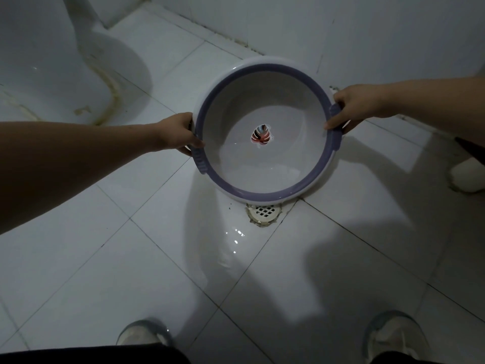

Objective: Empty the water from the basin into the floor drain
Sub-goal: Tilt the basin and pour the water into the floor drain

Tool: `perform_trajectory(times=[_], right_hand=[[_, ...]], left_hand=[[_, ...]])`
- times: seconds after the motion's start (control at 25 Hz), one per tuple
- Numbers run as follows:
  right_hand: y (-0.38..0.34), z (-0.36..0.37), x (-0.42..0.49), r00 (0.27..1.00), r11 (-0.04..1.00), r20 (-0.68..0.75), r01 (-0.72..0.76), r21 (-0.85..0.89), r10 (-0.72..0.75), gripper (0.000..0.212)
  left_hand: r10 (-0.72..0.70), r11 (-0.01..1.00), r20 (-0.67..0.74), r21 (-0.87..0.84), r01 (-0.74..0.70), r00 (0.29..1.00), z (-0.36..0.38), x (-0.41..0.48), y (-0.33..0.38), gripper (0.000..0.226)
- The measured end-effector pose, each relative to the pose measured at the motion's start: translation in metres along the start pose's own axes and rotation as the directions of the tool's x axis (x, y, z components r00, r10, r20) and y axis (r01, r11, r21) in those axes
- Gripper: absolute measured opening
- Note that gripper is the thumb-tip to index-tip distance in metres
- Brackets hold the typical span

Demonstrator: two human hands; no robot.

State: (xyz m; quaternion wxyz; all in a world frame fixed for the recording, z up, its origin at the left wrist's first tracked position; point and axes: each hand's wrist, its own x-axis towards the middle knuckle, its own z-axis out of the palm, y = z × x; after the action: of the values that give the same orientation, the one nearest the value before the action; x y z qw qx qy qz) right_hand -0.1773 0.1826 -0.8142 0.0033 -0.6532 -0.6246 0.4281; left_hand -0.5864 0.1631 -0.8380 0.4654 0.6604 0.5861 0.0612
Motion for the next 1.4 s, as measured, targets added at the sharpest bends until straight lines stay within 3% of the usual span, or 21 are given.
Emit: perform_trajectory(times=[0.44,0.8,1.4], right_hand=[[-0.001,0.002,-0.005,0.998,0.998,-0.014,0.061,-0.018,-0.061,0.022],[-0.004,0.003,-0.008,0.994,0.991,-0.025,0.101,-0.085,-0.104,0.017],[-0.004,0.002,-0.011,0.992,0.973,0.055,0.126,-0.193,-0.117,0.026]], left_hand=[[0.077,0.997,0.041,0.023,-0.078,0.996,0.002,-0.008,-0.003,0.032],[0.092,0.995,-0.01,0.027,-0.092,0.996,-0.001,-0.004,-0.012,0.038],[0.141,0.987,-0.061,0.089,-0.135,0.988,0.0,-0.01,-0.015,0.049]])
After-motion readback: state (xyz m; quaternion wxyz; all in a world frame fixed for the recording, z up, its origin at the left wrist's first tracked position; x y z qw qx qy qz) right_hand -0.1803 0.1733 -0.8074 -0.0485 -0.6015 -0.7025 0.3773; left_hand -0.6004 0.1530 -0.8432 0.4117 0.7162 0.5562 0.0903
